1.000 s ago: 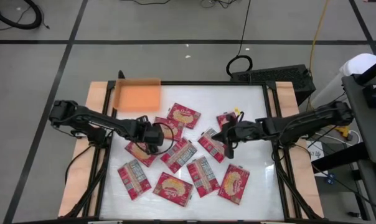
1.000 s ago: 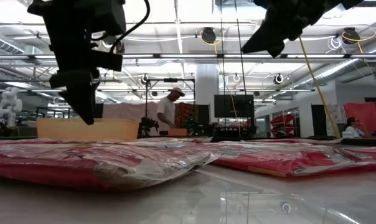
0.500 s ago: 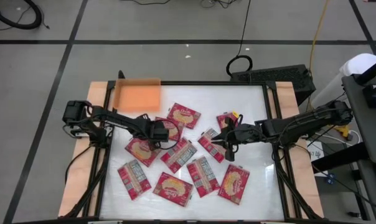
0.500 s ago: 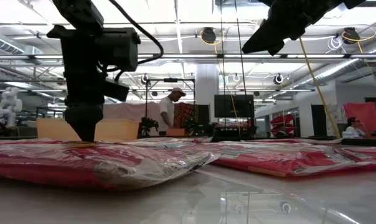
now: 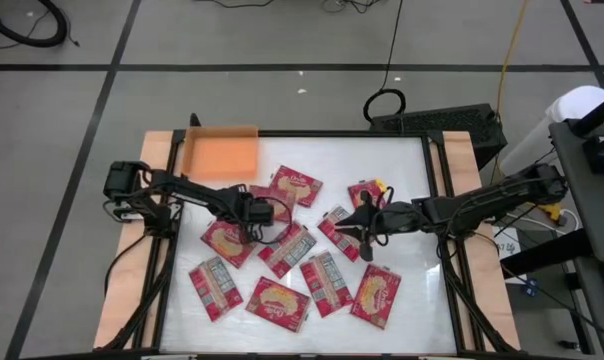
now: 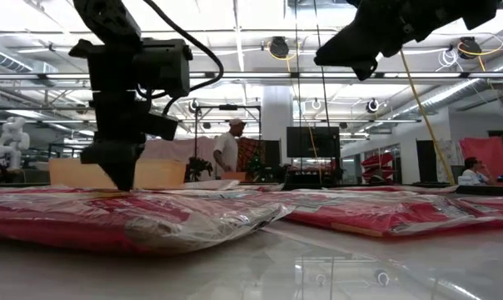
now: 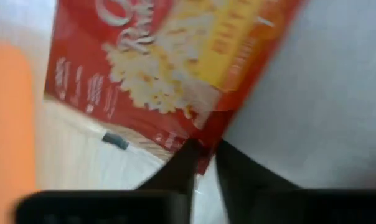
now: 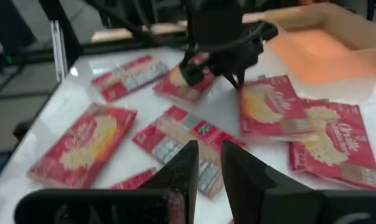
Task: Sort popcorn bags into baskets
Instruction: Put the red popcorn bag into the orange bin
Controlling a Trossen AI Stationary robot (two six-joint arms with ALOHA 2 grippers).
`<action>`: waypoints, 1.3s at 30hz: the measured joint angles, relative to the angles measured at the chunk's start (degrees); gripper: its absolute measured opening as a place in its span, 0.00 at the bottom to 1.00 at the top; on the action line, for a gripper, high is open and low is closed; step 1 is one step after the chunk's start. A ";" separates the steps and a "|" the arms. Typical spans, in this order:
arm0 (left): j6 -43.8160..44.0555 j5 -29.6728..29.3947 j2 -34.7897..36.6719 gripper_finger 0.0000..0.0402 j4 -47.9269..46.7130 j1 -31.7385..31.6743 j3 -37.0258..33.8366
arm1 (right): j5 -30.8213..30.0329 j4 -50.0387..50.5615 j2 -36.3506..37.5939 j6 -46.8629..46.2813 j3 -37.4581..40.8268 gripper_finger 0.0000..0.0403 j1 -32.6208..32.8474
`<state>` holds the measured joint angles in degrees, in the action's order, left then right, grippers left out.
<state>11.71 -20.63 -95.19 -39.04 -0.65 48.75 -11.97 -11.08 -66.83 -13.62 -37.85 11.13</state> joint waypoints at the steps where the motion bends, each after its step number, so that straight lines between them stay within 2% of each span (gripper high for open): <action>1: -0.56 -1.25 -0.12 0.04 0.99 0.10 -0.02 | -1.12 -1.11 -0.43 -0.66 0.01 0.16 0.00; 4: -1.87 -4.06 -0.10 0.03 2.34 1.14 0.00 | -3.26 -2.85 -1.64 -2.39 0.07 0.16 0.60; 12: -4.45 -6.48 4.10 0.01 2.72 6.38 0.99 | -9.11 -9.43 -8.26 -7.61 0.05 0.16 0.64; 15: -6.85 -11.03 6.60 0.01 3.17 9.89 1.46 | -11.67 -11.04 -10.73 -9.66 0.07 0.16 0.37; 19: -15.52 -17.97 9.41 0.00 2.90 15.70 1.48 | -7.35 -16.11 -13.11 -11.78 0.03 0.18 -0.80; 22: -21.21 -21.13 10.74 0.00 4.67 19.02 1.49 | -4.21 -18.59 -15.31 -14.81 -0.01 0.23 -1.97; 24: -21.81 -22.02 11.32 0.00 5.08 20.34 1.47 | -3.23 -20.27 -17.34 -15.12 0.00 0.28 -2.51; 26: -18.38 -22.17 11.44 0.01 6.93 20.05 1.50 | -2.94 -21.64 -19.25 -15.66 0.00 0.34 -2.55; 30: -3.65 -20.71 11.59 0.06 5.71 15.56 1.45 | -2.86 -24.29 -22.43 -15.61 0.03 0.45 -2.53; 35: 10.80 -5.03 11.48 0.27 2.22 7.63 0.34 | -2.59 -23.88 -23.13 -13.23 0.03 0.53 -2.34; 39: 19.20 1.42 11.46 0.47 1.96 4.26 -2.31 | 0.28 -23.33 -23.15 -10.00 0.03 0.56 -2.31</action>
<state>30.91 -19.21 -83.72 -37.08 3.62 46.44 -11.69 -34.41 -89.97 -23.62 -37.82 8.82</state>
